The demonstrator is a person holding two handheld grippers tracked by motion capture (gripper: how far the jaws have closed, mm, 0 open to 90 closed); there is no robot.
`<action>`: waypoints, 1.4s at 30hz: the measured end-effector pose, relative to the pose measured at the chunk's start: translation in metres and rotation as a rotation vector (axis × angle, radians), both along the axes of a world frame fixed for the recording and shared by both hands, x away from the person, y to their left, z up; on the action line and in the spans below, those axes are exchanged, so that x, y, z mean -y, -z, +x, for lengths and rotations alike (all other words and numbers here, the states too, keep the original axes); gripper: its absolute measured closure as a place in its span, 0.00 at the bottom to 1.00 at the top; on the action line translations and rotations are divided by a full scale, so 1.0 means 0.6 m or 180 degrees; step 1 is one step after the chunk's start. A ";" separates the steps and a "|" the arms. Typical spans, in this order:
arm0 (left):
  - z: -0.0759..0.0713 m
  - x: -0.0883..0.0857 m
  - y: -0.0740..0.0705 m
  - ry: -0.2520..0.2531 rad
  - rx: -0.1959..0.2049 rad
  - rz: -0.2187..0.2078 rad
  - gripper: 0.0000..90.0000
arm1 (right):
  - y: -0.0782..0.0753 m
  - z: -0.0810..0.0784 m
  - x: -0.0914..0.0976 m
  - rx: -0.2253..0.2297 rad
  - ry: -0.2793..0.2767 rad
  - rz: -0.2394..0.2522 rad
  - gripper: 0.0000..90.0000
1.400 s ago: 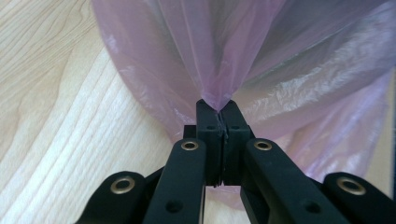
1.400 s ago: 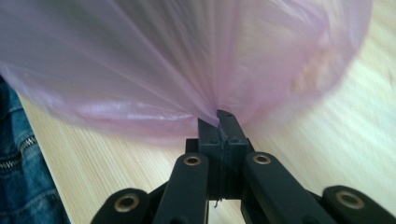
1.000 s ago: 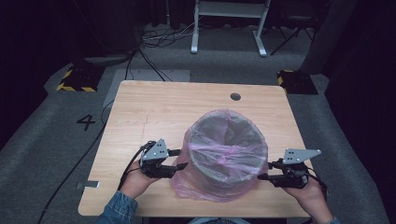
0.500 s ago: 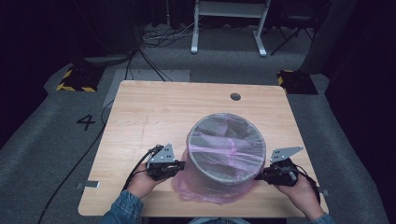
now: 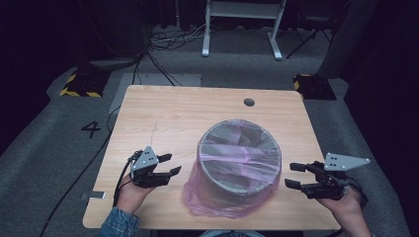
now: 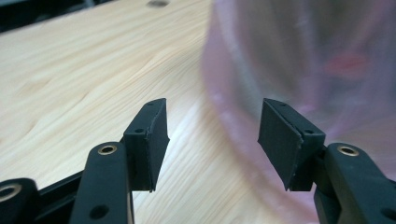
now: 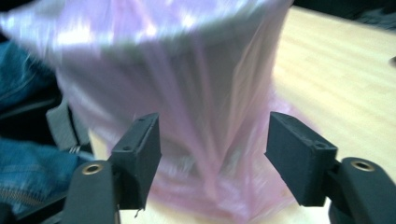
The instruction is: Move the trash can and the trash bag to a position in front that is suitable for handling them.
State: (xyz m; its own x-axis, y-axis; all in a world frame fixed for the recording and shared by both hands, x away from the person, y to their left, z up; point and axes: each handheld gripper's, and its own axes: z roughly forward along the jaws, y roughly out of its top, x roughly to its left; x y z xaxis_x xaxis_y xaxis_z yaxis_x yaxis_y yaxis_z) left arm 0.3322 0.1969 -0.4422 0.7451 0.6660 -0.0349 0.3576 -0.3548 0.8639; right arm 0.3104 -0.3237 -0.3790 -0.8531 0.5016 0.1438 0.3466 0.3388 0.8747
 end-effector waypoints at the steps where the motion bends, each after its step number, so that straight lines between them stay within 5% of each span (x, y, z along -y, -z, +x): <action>1: 0.001 -0.002 0.002 -0.0052 0.0006 0.0043 0.47 | -0.006 0.002 0.001 0.0017 0.0043 0.0016 0.38; 13: 0.012 -0.024 0.036 -0.0311 -0.0176 0.0207 0.47 | -0.051 0.022 -0.001 0.0164 0.0570 -0.0015 0.23; 14: 0.014 -0.027 0.039 -0.0339 -0.0196 0.0206 0.47 | -0.049 0.021 -0.001 0.0130 0.0558 0.0044 0.27; 16: 0.016 -0.033 0.045 -0.0389 -0.0230 0.0225 0.47 | -0.047 0.024 0.002 -0.0177 0.0613 0.0326 0.27; 17: 0.018 -0.036 0.047 -0.0412 -0.0235 0.0231 0.47 | -0.050 0.024 0.002 -0.0115 0.0602 0.0360 0.28; 21: 0.023 -0.046 0.058 -0.0554 -0.0319 0.0266 0.47 | -0.071 0.026 -0.005 0.0129 0.0705 0.0198 0.16; 26: 0.028 -0.055 0.069 -0.0680 -0.0406 0.0308 0.46 | -0.097 0.034 -0.019 0.0131 0.0733 0.0095 0.06; 27: 0.029 -0.058 0.070 -0.0687 -0.0419 0.0260 0.46 | -0.099 0.035 -0.022 0.0028 0.0702 0.0110 0.11; 29: 0.029 -0.062 0.071 -0.0710 -0.0443 0.0231 0.46 | -0.095 0.038 -0.025 -0.0688 0.0737 0.0320 0.18; 30: 0.029 -0.062 0.072 -0.0725 -0.0447 0.0233 0.46 | -0.096 0.041 -0.031 -0.0711 0.0619 0.0224 0.18; 35: 0.028 -0.060 0.073 -0.0720 -0.0438 0.0288 0.46 | -0.102 0.045 -0.059 -0.0429 0.0432 0.0180 0.17; 37: 0.028 -0.059 0.075 -0.0710 -0.0447 0.0305 0.46 | -0.105 0.046 -0.069 -0.0287 0.0254 0.0042 0.18; 40: 0.028 -0.058 0.076 -0.0724 -0.0458 0.0360 0.46 | -0.120 0.047 -0.080 -0.0200 -0.0059 0.0176 0.20; 42: 0.029 -0.057 0.078 -0.0758 -0.0471 0.0382 0.46 | -0.134 0.047 -0.090 -0.0109 0.0073 0.0255 0.24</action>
